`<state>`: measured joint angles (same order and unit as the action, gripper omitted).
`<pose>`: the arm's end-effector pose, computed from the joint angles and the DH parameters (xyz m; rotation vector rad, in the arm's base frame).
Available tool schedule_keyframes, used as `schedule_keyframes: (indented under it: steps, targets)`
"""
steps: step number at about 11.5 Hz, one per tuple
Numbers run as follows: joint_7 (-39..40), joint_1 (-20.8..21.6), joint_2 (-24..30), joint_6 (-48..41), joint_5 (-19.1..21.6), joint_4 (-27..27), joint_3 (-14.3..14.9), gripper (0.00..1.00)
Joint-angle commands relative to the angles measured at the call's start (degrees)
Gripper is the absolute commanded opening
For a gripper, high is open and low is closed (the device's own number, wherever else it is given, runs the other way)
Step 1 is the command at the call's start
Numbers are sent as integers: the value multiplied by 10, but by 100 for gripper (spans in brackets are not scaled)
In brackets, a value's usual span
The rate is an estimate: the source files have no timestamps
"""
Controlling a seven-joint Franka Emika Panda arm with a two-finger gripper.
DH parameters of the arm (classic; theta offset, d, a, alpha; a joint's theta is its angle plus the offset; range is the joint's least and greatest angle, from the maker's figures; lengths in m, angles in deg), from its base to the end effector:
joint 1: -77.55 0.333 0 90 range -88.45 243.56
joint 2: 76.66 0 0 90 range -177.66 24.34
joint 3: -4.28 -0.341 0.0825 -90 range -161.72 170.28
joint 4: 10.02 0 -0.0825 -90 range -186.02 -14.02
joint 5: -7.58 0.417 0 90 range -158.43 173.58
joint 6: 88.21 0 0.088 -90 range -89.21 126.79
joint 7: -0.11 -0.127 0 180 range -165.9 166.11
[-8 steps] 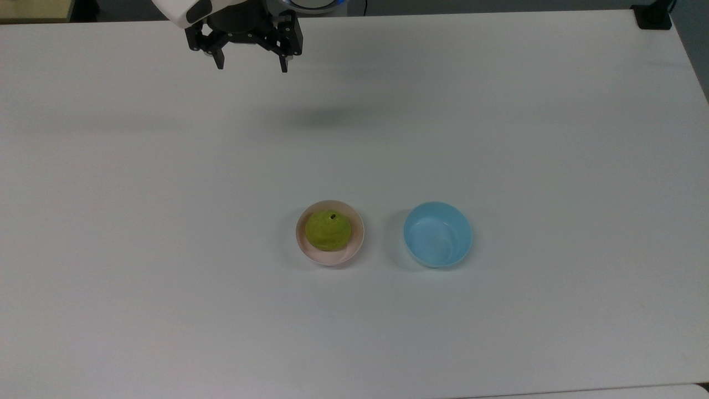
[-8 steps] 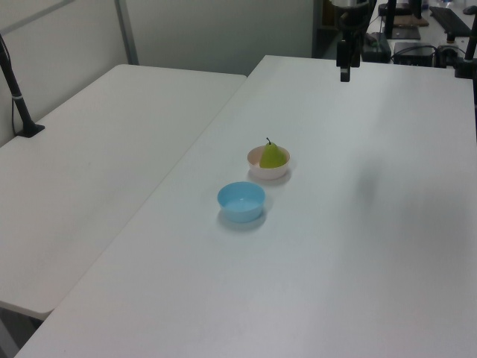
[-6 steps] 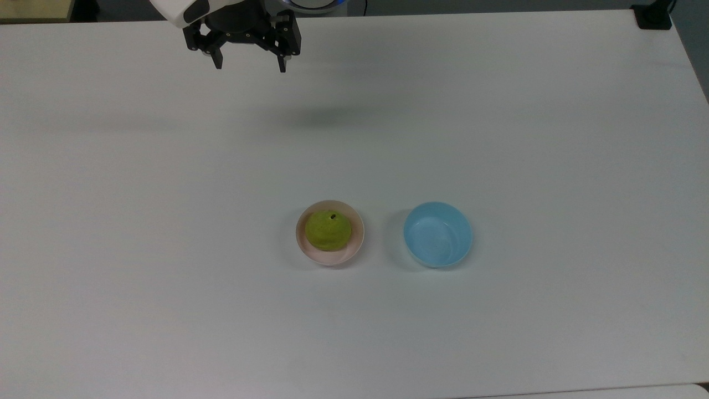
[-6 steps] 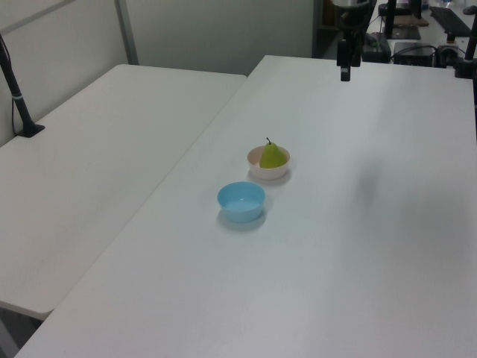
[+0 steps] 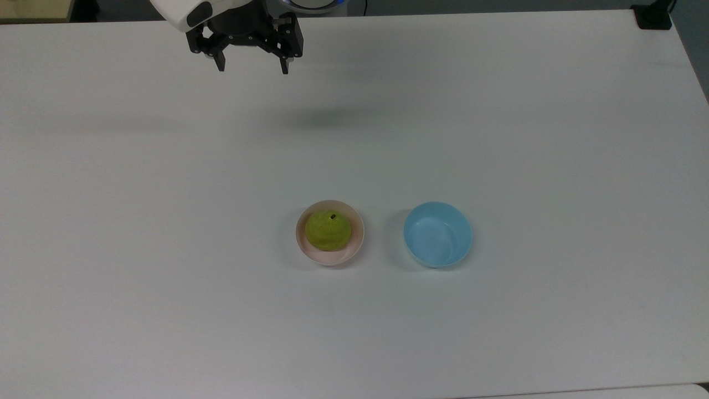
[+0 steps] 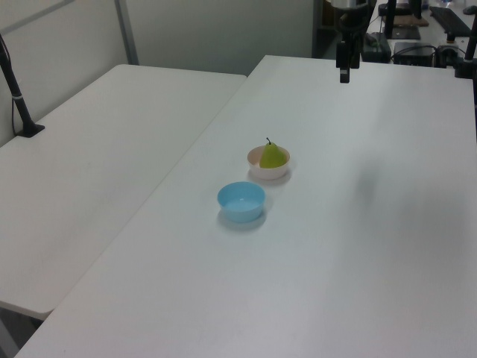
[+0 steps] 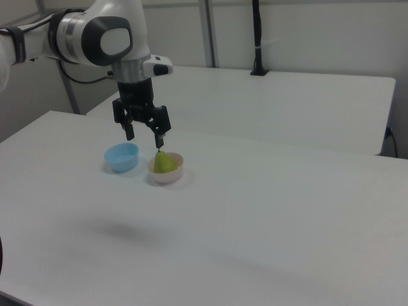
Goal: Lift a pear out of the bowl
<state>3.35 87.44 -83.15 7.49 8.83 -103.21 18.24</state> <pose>0.6228 -0.0351 0.5428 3.1383 -0.0263 -0.1041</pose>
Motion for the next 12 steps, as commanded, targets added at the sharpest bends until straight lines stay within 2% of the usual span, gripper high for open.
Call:
schedule_keyframes:
  steps: [1,4,6,8,12]
  targets:
    - [8,4,-16,62,42,15,0,100]
    - [-35,8,-96,170,66,49,-8,100]
    - [-66,26,-169,247,66,82,-14,100]
    - [-65,43,-212,315,61,81,-26,100]
    - [-62,57,-249,331,56,81,-39,100]
